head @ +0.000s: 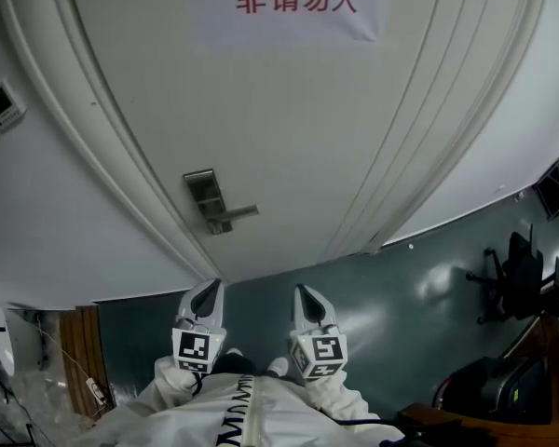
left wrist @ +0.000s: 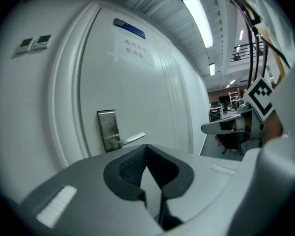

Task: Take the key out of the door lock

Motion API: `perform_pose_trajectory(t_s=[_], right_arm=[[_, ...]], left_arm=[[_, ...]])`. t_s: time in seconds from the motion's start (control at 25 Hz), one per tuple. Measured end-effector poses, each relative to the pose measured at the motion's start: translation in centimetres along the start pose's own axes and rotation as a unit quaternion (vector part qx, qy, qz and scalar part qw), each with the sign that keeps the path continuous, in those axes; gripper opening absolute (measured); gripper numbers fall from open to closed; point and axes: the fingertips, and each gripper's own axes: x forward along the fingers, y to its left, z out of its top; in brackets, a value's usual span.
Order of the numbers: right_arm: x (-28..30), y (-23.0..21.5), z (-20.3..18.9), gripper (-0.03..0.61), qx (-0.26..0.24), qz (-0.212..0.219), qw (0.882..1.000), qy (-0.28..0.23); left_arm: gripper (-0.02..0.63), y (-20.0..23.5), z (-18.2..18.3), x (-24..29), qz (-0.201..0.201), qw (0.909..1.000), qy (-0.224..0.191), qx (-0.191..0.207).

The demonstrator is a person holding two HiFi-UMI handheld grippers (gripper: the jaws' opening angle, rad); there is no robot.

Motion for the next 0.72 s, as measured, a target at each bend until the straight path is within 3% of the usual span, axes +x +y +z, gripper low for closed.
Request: perform_pose_trajectory(t_s=[0.36,0.72], right_arm=[[8.3,6.6,0.7,0.000,-0.032,0.094,0.995,0.025],[15.8,11.4,1.8,0.000,-0.054,0.113,0.991,0.036]], left_arm=[[0.000,9.4,-1.7,-2.2,0.110,0.9933,0.008,-0.033],[0.000,17.2,-2.9,-0.2,0.125,0.9908,0.001,-0.051]])
